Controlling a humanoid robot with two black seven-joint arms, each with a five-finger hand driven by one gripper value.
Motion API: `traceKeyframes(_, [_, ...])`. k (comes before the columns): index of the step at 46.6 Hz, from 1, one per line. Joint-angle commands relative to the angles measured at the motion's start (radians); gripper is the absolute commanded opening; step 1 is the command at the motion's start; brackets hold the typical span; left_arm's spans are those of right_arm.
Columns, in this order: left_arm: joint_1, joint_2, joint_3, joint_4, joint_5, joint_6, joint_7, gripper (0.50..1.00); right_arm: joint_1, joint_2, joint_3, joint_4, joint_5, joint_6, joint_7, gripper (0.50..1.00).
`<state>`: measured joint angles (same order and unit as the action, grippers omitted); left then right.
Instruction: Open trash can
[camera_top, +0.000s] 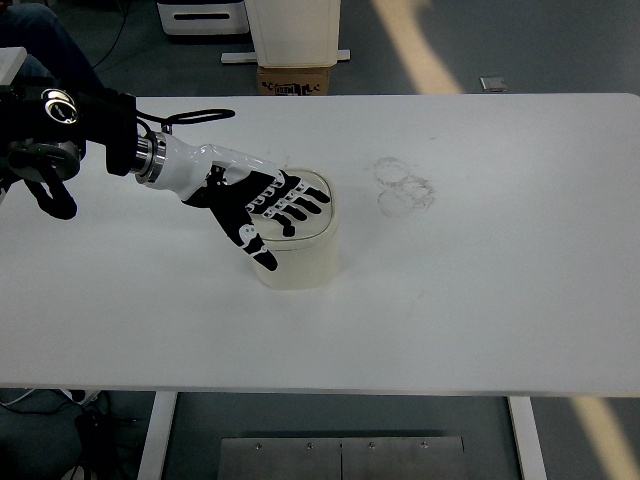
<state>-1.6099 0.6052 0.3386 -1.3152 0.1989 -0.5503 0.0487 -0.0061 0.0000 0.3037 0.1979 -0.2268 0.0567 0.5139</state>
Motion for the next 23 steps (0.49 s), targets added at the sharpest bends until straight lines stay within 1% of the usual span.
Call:
traceKeyframes(1, [-0.012, 0.004, -0.003, 0.002, 0.0, -0.002, 0.0, 1.0, 0.0, 0.0, 0.0, 0.0, 0.0, 0.0, 0.0, 0.991])
traceKeyframes(13, [-0.091, 0.021, -0.056, 0.017, -0.016, -0.002, -0.001, 1.0, 0.0, 0.0, 0.0, 0.002, 0.0, 0.0, 0.0, 0.991])
traceKeyframes(19, [-0.091, 0.018, -0.136, 0.123, -0.022, 0.001, -0.004, 1.0, 0.0, 0.0, 0.0, 0.0, 0.0, 0.0, 0.0, 0.991])
traceKeyframes(23, [-0.048, 0.008, -0.206, 0.207, -0.07, 0.016, -0.009, 1.0, 0.0, 0.0, 0.0, 0.0, 0.0, 0.0, 0.0, 0.991])
